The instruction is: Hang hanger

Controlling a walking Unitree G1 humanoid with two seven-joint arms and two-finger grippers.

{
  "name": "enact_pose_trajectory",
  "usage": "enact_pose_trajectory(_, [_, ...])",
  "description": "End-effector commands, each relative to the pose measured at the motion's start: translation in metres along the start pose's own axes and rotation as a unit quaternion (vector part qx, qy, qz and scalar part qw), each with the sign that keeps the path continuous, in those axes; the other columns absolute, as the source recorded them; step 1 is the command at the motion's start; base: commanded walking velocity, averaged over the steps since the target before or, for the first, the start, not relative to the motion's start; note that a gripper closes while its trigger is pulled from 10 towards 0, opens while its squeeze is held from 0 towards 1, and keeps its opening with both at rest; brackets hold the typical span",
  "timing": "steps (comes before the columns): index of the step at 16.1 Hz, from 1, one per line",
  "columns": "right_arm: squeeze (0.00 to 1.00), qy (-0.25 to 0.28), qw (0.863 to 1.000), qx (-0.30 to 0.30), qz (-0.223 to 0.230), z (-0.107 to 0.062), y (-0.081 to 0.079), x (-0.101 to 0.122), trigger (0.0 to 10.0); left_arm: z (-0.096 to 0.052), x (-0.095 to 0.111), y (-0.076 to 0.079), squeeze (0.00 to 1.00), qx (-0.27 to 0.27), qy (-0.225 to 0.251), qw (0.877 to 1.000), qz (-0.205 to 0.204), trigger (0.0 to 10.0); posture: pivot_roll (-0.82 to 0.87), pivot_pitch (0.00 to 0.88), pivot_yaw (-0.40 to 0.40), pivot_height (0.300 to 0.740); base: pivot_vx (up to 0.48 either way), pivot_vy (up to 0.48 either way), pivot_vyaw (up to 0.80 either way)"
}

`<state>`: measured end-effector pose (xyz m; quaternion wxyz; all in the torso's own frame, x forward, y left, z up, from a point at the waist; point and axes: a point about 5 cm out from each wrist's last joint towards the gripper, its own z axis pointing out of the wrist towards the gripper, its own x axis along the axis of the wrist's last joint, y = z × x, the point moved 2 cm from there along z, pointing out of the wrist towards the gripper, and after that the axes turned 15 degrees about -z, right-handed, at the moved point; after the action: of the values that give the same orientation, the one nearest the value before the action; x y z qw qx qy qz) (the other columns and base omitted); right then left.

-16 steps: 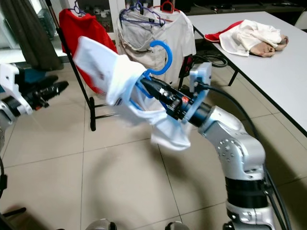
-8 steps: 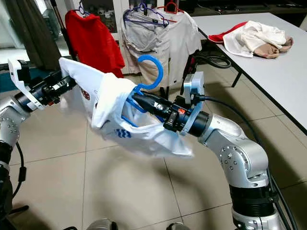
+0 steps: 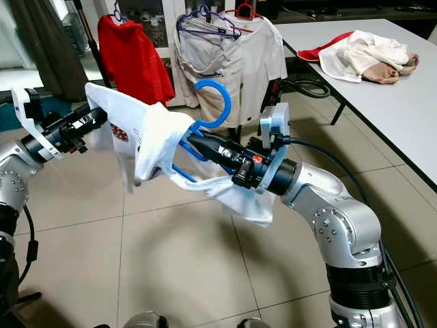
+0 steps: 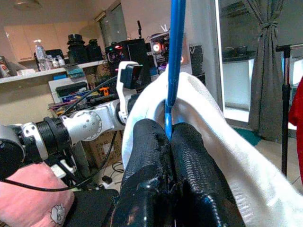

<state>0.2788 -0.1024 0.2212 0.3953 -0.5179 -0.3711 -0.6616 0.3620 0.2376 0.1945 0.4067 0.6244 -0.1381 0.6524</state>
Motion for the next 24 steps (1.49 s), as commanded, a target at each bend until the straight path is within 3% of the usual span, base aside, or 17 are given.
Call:
enact_pose_trajectory(1, [0.00,0.010,1.000,0.013,-0.013,0.003,-0.003,0.007,10.0,-0.003,0.000,-0.002,0.00,0.007,0.006,1.000,0.004,0.0,-0.04,0.002,0.078,0.740,0.000,0.000,0.00])
enact_pose_trajectory(9, [0.00,0.015,1.000,0.010,-0.011,0.004,-0.003,0.007,10.0,-0.005,-0.001,-0.004,0.00,0.026,0.018,0.999,0.008,0.0,-0.03,0.006,0.078,0.740,0.000,0.000,0.00])
enact_pose_trajectory(14, [0.00,0.014,1.000,-0.019,-0.011,0.004,0.002,0.006,10.0,-0.023,0.006,-0.028,0.00,0.161,0.092,0.983,-0.005,0.0,-0.03,0.008,0.083,0.740,0.000,0.000,0.00])
enact_pose_trajectory(21, [0.00,0.011,0.996,-0.086,-0.020,0.004,0.017,0.004,10.0,-0.033,-0.016,-0.034,0.00,0.227,0.109,0.968,-0.019,0.0,-0.04,0.008,0.083,0.740,0.000,0.000,0.00])
enact_pose_trajectory(24, [0.00,0.016,0.990,-0.137,-0.019,0.002,0.031,0.005,10.0,-0.045,-0.031,-0.035,0.00,0.257,0.106,0.960,-0.018,0.0,-0.04,0.010,0.077,0.740,0.000,0.000,0.00])
